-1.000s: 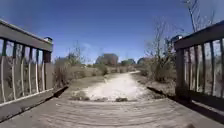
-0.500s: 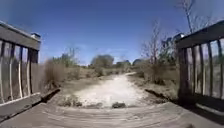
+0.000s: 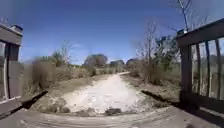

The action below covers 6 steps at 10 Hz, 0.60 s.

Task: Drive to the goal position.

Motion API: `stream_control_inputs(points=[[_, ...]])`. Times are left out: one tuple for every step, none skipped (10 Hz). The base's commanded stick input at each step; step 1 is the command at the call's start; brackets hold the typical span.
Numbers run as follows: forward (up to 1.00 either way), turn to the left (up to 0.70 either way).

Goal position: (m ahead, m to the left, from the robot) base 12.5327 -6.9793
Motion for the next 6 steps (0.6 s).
stream_control_inputs(points=[[0.50, 0.00], [0.50, 0.00], [0.50, 0.00], [0.50, 0.00], [0.50, 0.00], [0.50, 0.00]])
